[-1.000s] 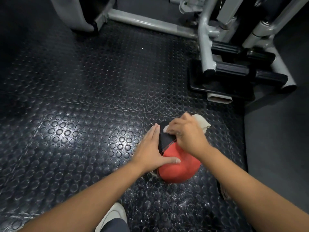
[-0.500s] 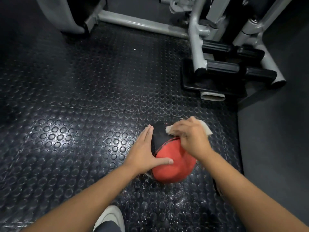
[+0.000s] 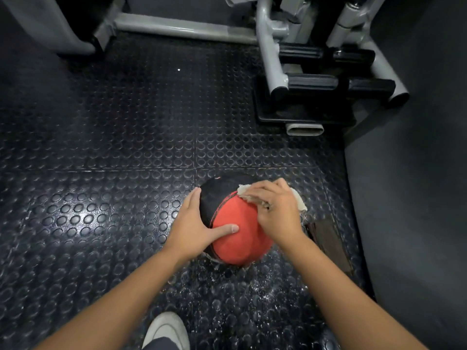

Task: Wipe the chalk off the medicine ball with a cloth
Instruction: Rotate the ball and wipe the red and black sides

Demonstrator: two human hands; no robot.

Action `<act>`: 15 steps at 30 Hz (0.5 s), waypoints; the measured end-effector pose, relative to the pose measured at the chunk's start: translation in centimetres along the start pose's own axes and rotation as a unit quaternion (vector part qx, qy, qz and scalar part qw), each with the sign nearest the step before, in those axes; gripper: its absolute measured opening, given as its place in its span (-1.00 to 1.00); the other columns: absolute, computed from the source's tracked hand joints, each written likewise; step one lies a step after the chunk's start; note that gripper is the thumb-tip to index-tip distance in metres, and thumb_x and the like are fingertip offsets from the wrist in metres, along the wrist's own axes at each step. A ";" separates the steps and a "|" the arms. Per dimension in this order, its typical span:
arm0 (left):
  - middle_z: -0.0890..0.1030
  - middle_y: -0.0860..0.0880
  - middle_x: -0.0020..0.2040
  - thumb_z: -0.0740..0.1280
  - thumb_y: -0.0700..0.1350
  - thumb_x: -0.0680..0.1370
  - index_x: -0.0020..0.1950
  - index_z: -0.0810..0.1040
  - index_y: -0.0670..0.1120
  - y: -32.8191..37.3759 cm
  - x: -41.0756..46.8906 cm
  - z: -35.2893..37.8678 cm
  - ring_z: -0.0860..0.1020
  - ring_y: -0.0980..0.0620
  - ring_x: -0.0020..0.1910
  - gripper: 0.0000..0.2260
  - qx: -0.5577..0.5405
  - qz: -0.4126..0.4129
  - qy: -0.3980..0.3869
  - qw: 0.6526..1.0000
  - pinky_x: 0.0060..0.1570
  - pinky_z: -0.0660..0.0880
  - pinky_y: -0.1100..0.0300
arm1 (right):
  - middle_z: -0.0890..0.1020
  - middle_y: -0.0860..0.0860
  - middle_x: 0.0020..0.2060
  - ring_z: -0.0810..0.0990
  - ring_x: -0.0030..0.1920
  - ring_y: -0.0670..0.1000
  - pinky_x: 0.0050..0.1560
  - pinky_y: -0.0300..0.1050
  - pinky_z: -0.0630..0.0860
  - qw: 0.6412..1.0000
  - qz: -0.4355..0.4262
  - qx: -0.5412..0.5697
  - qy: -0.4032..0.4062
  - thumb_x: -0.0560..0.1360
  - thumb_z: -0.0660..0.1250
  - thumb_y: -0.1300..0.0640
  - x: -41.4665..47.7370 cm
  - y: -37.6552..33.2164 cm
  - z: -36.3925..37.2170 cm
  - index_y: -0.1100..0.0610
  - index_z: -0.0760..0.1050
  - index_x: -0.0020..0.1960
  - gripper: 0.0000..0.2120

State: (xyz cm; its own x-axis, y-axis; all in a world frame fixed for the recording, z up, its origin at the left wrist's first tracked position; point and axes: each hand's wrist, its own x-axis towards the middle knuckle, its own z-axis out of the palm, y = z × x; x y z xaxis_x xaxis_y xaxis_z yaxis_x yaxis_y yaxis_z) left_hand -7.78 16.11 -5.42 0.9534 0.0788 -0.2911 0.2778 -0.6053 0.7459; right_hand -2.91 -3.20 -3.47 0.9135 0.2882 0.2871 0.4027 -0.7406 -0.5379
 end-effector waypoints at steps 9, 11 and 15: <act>0.33 0.15 0.31 0.52 0.32 0.21 0.46 0.27 0.02 1.0 1.1 0.0 0.33 0.16 0.26 -0.08 -0.035 0.007 0.037 0.999 0.24 0.29 0.19 | 0.67 -0.11 -0.12 0.56 -0.09 -0.08 0.19 -0.03 0.44 0.968 0.213 0.101 0.086 0.46 0.42 0.31 1.2 2.1 0.1 0.08 0.70 -0.10 -0.84; 0.33 0.16 0.23 0.55 0.25 0.25 0.43 0.31 0.01 1.2 1.3 -0.1 0.33 0.18 0.19 -0.15 -0.043 0.007 0.049 0.998 0.17 0.28 0.21 | 0.66 -0.14 -0.11 0.55 -0.07 0.00 0.10 -0.25 0.41 0.975 0.179 0.094 0.090 0.45 0.43 0.30 0.0 0.2 0.5 0.03 0.70 -0.09 -0.81; 0.36 0.15 0.21 0.54 0.28 0.25 0.40 0.33 0.01 1.3 1.8 -0.2 0.36 0.15 0.19 -0.17 -0.048 -0.006 0.055 0.997 0.17 0.32 0.19 | 0.64 -0.17 -0.08 0.50 -0.06 0.01 -0.01 -0.43 0.36 0.990 0.085 0.082 0.073 0.41 0.45 0.37 -3.1 -1.5 0.3 0.04 0.70 -0.05 -0.74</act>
State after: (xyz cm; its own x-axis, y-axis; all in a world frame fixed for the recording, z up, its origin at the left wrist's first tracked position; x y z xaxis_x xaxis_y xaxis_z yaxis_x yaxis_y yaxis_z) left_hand -5.64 15.59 -4.87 0.9559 0.1753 -0.2358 0.2934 -0.5254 0.7987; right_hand -6.34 -2.82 -3.84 0.9557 0.0681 0.2863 0.2586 -0.6589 -0.7064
